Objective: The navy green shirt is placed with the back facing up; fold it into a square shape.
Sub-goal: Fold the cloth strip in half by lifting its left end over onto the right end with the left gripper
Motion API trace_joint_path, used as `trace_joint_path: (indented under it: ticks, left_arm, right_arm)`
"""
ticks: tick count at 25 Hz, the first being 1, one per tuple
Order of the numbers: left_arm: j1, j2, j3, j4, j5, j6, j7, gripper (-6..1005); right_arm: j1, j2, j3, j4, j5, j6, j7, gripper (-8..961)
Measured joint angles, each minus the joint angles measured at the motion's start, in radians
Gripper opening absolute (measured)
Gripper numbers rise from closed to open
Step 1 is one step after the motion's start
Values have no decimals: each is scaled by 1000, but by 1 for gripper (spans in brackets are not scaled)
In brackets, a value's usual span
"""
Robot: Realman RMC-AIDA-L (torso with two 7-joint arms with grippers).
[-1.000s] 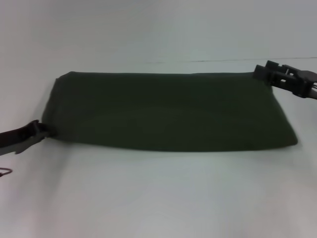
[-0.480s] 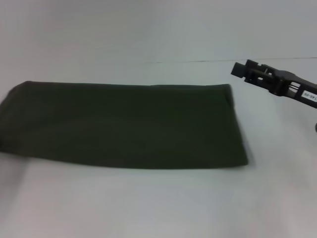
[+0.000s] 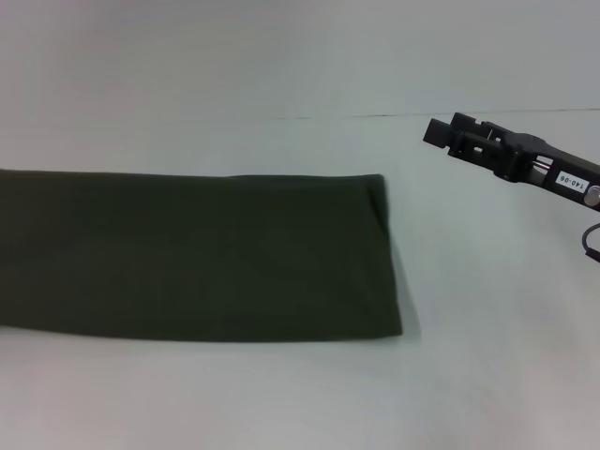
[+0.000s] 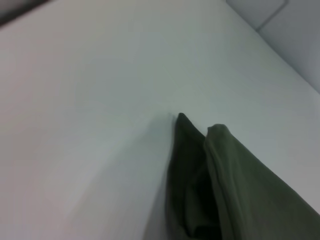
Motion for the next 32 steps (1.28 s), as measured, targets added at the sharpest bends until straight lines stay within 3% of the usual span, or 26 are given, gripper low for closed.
trace_joint_path:
  ticks: [5,11,15,19,22,23,24,25,26,29,32]
  left_arm:
    - [-1,8,-25,14,4,40,4,95]
    - [-44,3,7,-3,-213,341,60,111]
    - [-125,-36,124,-37,-365,450,63,121]
    - [-247,-100,278,-126,-424,382,96,131]
    - [-247,-100,278,-126,-424,382,96,139]
    - [-309,-109,339,-223,-443,318,139,141]
    - [-430,-110,426,-498,-479,167,272,144]
    - [-469,-113,436,-597,-484,105,327,146]
    - [-469,-113,436,-597,-484,105,327,149]
    - [-544,-116,383,-853,-520,-94,517,157]
    - [-553,-117,222,-1055,-551,-247,773,164]
  right_arm:
    - [-5,0,0,0,0,-4,0,940]
    - [-27,-7,0,0,0,-20,-1,940]
    - [-56,-17,9,-8,1,-75,-1,940]
    - [-97,-42,18,-15,18,-147,-1,940]
    - [-127,-67,20,-20,20,-172,-1,940]
    - [-136,-74,20,-22,22,-177,-1,940]
    - [-150,-84,20,-24,22,-182,-3,940]
    - [-157,-91,21,-26,23,-183,-7,940]
    - [-164,-98,21,-26,24,-185,-10,940]
    - [-179,-119,25,-27,24,-190,-16,940]
    - [-184,-128,27,-27,24,-191,-21,940]
